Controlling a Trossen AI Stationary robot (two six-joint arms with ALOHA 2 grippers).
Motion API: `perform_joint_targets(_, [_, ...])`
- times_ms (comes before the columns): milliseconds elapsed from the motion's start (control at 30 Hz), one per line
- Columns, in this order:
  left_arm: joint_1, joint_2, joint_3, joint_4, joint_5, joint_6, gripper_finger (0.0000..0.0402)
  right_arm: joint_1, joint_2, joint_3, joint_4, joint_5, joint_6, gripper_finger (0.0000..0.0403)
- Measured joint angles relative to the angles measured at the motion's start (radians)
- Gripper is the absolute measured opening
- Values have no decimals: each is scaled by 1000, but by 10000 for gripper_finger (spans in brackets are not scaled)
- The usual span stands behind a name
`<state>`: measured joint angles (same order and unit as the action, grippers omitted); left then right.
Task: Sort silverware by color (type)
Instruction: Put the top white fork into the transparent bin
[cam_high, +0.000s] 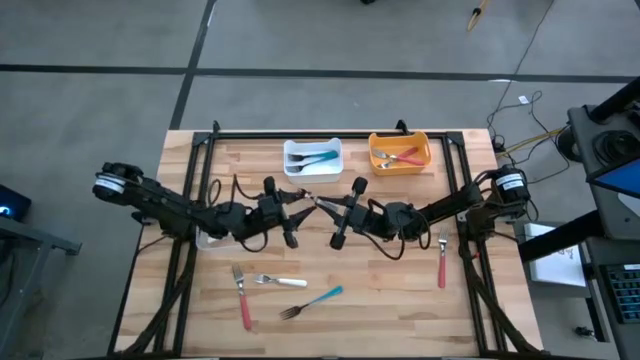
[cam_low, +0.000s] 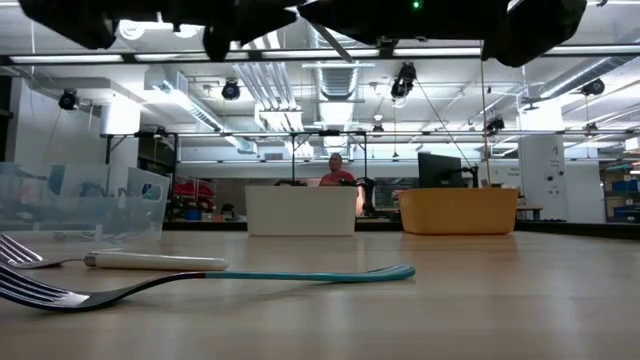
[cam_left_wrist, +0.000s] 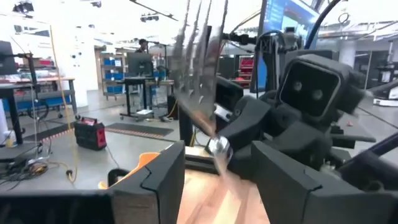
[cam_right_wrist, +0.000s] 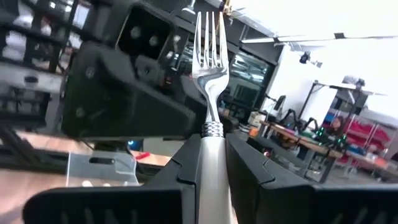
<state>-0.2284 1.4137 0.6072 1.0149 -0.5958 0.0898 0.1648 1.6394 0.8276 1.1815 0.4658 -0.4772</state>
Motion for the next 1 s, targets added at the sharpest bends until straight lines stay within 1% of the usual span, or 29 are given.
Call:
perform_joint_targets(167, [4,34,38,7,-16,0,152,9,0,0,-3,-9,-71,40])
perform_joint_targets(300, [5,56,55,7,-44,-1,129,11,1,0,-9,2,-85,40])
perform_joint_targets(433, [6,52,53,6,-62,1,88,12,1,0,-17,30,-85,40])
perform_joint_targets(533, [6,47,48,6,-62,-5,39,11,1,1,-27,35,-84,41])
perform_joint_targets(567, [5,45,48,5,-55,-6,22,11,1,2,-29,31,-82,47])
perform_joint_targets(633, [4,45,47,2,-51,-9,11,11,1,2,-37,33,-55,66])
perform_joint_targets(700, [7,44,47,0,-76,-9,10,11,1,2,-32,34,-19,90])
perform_joint_targets(867, [7,39,52,-17,-78,-5,1,12,0,2,-66,31,39,145])
perform_joint_targets(1000, [7,8,52,-99,-80,0,1,12,-3,2,-95,32,87,175])
